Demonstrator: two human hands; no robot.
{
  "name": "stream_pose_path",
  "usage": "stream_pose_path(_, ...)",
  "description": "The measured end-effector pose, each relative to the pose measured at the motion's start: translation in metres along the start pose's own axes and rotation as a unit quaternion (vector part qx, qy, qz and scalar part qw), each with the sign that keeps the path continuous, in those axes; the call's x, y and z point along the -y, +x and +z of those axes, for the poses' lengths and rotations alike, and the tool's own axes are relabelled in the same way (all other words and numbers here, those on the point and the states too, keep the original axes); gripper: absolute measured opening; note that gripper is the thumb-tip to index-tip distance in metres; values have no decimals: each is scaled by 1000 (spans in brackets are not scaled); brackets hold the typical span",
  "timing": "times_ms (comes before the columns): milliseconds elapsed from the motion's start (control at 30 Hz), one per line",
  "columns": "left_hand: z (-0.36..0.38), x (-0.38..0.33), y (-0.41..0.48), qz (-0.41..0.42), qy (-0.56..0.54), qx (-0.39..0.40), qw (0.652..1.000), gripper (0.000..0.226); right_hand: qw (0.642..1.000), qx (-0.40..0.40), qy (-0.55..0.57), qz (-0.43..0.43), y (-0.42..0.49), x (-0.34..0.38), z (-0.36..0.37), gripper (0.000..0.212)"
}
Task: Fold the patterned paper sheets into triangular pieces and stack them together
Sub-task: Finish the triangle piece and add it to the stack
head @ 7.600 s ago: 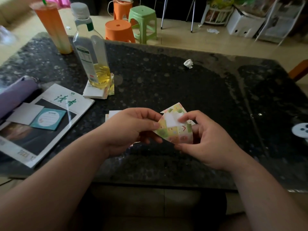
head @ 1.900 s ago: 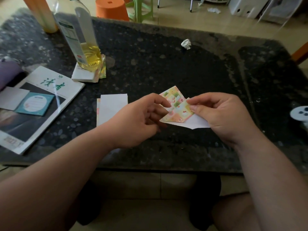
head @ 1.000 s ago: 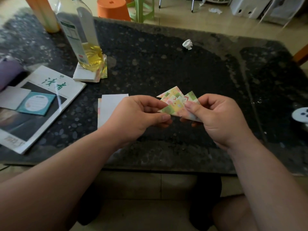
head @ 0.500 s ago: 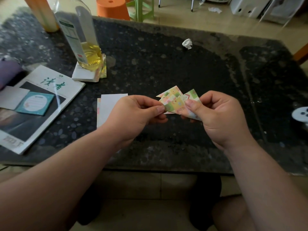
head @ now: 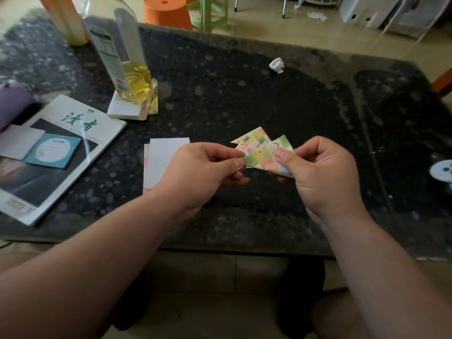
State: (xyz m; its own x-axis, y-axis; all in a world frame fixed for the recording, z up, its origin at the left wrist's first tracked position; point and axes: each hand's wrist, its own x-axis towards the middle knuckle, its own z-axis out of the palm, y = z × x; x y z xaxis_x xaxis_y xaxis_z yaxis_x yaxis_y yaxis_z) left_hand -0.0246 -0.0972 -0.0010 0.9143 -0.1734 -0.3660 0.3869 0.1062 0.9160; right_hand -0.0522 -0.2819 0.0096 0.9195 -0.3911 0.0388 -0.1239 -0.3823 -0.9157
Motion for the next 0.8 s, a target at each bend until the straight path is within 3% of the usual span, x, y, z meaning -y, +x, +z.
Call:
stream_pose_path(267,0,2,-2,3,27,9,1000,10,997,-48,33,48,4,-1,0,25)
stream_pose_path(433,2,3,-4,-1,72,21,997,9,999,-40,-34,10,5,-2,-1,29)
stream_pose_path(800,1,7,-1,9,105,15,994,11,999,-22,-31,0,-1,-1,4,25)
